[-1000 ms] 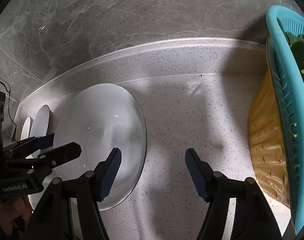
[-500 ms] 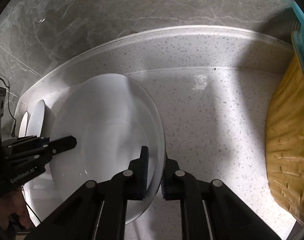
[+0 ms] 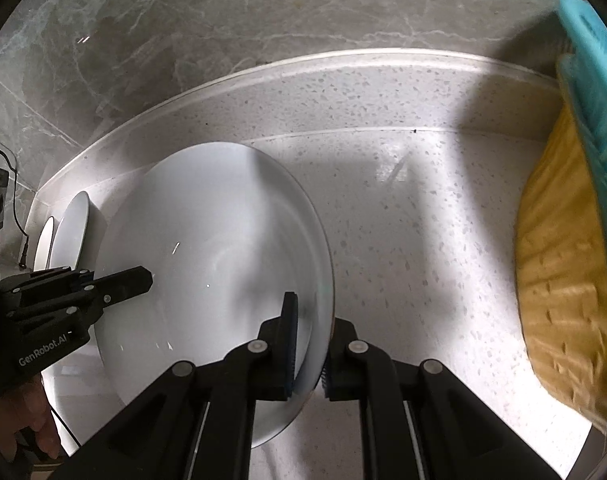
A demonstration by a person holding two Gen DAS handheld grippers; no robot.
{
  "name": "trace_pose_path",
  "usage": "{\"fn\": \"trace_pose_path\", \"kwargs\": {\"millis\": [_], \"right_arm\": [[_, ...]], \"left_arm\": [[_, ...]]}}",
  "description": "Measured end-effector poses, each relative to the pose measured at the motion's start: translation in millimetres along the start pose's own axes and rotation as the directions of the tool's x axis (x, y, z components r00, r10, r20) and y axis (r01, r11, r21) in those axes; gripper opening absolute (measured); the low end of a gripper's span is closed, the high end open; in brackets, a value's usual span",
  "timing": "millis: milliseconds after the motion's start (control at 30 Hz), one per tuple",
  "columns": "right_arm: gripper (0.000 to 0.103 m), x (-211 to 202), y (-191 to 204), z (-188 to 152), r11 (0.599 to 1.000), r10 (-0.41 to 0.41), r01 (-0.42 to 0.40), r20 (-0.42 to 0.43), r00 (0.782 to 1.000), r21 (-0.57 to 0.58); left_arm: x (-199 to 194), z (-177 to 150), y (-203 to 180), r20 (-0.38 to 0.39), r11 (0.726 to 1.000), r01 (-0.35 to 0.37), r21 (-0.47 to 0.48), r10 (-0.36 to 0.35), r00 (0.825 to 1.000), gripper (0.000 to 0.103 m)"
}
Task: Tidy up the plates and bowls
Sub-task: 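Lift the white bowl with both grippers and carry it toward the plate stack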
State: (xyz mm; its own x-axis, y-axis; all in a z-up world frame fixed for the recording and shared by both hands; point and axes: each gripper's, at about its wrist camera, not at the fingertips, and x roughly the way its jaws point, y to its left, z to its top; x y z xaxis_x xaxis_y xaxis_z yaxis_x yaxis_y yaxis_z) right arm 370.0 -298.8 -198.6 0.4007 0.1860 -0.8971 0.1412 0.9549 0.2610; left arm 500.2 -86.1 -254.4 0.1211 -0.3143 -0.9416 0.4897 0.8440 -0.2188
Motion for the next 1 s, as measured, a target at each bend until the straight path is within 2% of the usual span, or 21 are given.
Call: {"fn": "trace_pose_path", "kwargs": {"millis": [400,600,700,833,1000], "right_arm": [[0.011,-47.7,9.9,-31.7,1.000,-0.022,0.022,0.031,0.999,-0.008],[0.011,-71.0,1.2,-54.5,0.999,-0.033,0.033,0.040,0.999,0.009],[0.011,-76.5,4.7,-65.0,0.999,-0.031,0.031,0.038,0.999,0.016],[0.012,-82.7,21.9,-77.3,1.000,-0.015,0.015,0.034,0.999,-0.001],[0.011,-83.2,64.0,-79.5,0.997,0.031,-0.029,0.030,0.999,-0.071]], "left_arm": [[-35.7,-47.9,-34.2,-0.003,0.997,0.059,0.048,-0.059,0.998,0.009],[-49.5,-75.1,-52.3,-0.010,0.993,0.100,0.065,-0.100,0.995,0.009],[-58.3,-85.8,-53.4,-0.006,0.992,0.100,0.073,-0.100,0.995,0.009],[-79.3,-107.2,-40.5,0.012,0.994,0.089,0.066,-0.090,0.996,0.009],[-114.6,-134.5,6.0,0.051,0.997,0.075,-0.007,-0.074,0.996,0.009]]}}
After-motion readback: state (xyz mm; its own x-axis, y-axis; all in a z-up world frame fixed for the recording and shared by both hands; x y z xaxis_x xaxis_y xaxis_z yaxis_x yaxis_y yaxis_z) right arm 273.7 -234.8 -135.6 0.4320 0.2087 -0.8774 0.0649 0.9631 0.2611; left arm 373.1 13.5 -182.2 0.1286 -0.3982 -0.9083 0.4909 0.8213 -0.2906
